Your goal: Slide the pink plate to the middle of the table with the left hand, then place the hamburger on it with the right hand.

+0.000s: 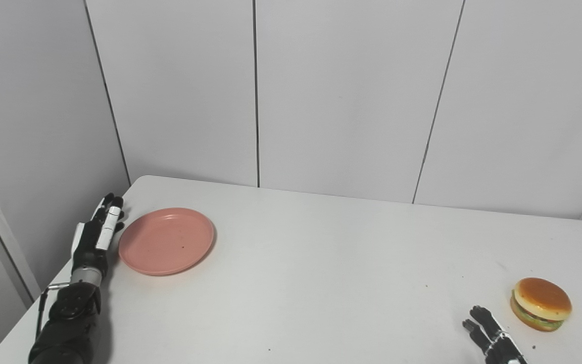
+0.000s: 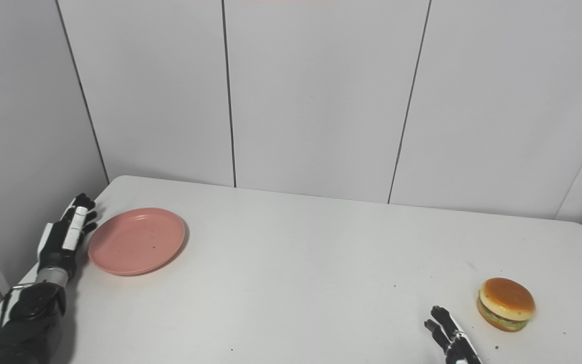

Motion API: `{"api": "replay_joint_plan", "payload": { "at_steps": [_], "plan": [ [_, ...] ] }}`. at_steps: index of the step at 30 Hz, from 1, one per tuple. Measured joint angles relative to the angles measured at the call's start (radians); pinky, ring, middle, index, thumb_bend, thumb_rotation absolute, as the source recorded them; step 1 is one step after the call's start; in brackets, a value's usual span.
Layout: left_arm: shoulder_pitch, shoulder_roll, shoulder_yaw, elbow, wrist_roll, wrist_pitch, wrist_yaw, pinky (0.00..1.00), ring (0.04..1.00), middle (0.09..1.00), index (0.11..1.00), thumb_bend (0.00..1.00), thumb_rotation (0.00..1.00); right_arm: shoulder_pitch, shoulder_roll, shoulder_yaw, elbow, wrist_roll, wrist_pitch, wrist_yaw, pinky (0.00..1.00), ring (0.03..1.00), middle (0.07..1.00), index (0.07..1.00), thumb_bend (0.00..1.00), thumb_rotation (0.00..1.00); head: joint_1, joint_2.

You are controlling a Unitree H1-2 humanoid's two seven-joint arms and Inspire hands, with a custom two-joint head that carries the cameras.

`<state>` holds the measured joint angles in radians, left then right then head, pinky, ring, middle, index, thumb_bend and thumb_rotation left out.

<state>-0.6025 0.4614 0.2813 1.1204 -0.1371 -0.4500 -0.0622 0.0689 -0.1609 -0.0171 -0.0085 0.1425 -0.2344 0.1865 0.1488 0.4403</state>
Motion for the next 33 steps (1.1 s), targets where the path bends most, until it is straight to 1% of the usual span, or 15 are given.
{"api": "replay_joint_plan", "payload": {
  "at_steps": [2, 3, 4, 7, 14, 19, 24, 27, 30, 32, 33],
  "plan": [
    [0.0, -0.004, -0.006, -0.001, 0.0, 0.0, -0.001, 0.87, 0.903, 0.916, 0.916, 0.91, 0.9, 0.001, 0.0, 0.001, -0.001, -0.001, 0.0, -0.002, 0.95, 0.888, 0.917, 0.884, 0.9, 1.0, 0.0, 0.0],
    [0.0, -0.005, -0.008, -0.001, 0.0, -0.001, -0.001, 0.86, 0.904, 0.915, 0.918, 0.88, 0.9, 0.001, -0.001, 0.002, -0.001, -0.001, 0.0, -0.003, 0.95, 0.89, 0.917, 0.885, 0.89, 1.0, -0.003, 0.002],
    [0.0, -0.006, -0.012, -0.003, 0.0, -0.001, -0.001, 0.86, 0.903, 0.913, 0.918, 0.87, 0.9, 0.001, -0.002, 0.004, -0.001, -0.001, 0.0, -0.003, 0.96, 0.891, 0.918, 0.885, 0.89, 1.0, -0.003, 0.002],
    [0.0, -0.018, -0.028, -0.025, 0.0, -0.001, -0.001, 0.84, 0.898, 0.908, 0.924, 0.87, 0.91, 0.004, -0.004, 0.005, -0.004, -0.001, 0.0, -0.004, 0.96, 0.892, 0.916, 0.885, 0.89, 1.0, -0.005, 0.003],
    [0.002, -0.063, -0.044, -0.069, -0.014, 0.0, -0.019, 0.84, 0.906, 0.921, 0.918, 0.9, 0.91, 0.004, -0.006, 0.013, -0.007, -0.005, 0.001, -0.006, 0.94, 0.886, 0.908, 0.881, 0.88, 1.0, -0.011, 0.008],
    [0.003, -0.07, -0.047, -0.08, -0.021, 0.003, -0.035, 0.85, 0.903, 0.907, 0.918, 0.9, 0.91, 0.004, -0.007, 0.015, -0.006, -0.005, 0.002, -0.006, 0.95, 0.887, 0.91, 0.883, 0.89, 1.0, -0.012, 0.006],
    [0.013, -0.082, -0.047, -0.128, -0.036, 0.039, -0.039, 0.86, 0.905, 0.904, 0.916, 0.89, 0.9, 0.004, -0.008, 0.015, -0.007, -0.005, 0.002, -0.006, 0.95, 0.886, 0.911, 0.885, 0.89, 1.0, -0.018, 0.006],
    [0.017, -0.096, -0.053, -0.141, -0.035, 0.044, -0.039, 0.84, 0.895, 0.901, 0.913, 0.9, 0.9, 0.004, -0.008, 0.017, -0.007, -0.007, 0.002, -0.007, 0.95, 0.887, 0.914, 0.888, 0.89, 1.0, -0.021, 0.008],
    [0.024, -0.109, -0.064, -0.172, -0.035, 0.057, -0.039, 0.84, 0.897, 0.901, 0.917, 0.89, 0.89, 0.004, -0.008, 0.018, -0.009, -0.013, 0.002, -0.009, 0.95, 0.888, 0.914, 0.887, 0.88, 1.0, -0.025, 0.009],
    [0.023, -0.115, -0.07, -0.172, -0.035, 0.063, -0.039, 0.83, 0.892, 0.894, 0.914, 0.88, 0.9, 0.004, -0.008, 0.02, -0.009, -0.015, 0.003, -0.01, 0.95, 0.889, 0.914, 0.887, 0.88, 1.0, -0.028, 0.011],
    [0.023, -0.118, -0.071, -0.172, -0.035, 0.065, -0.039, 0.83, 0.889, 0.888, 0.911, 0.9, 0.89, 0.005, -0.008, 0.021, -0.01, -0.017, 0.003, -0.011, 0.95, 0.889, 0.915, 0.889, 0.88, 1.0, -0.028, 0.011]
  ]
}}
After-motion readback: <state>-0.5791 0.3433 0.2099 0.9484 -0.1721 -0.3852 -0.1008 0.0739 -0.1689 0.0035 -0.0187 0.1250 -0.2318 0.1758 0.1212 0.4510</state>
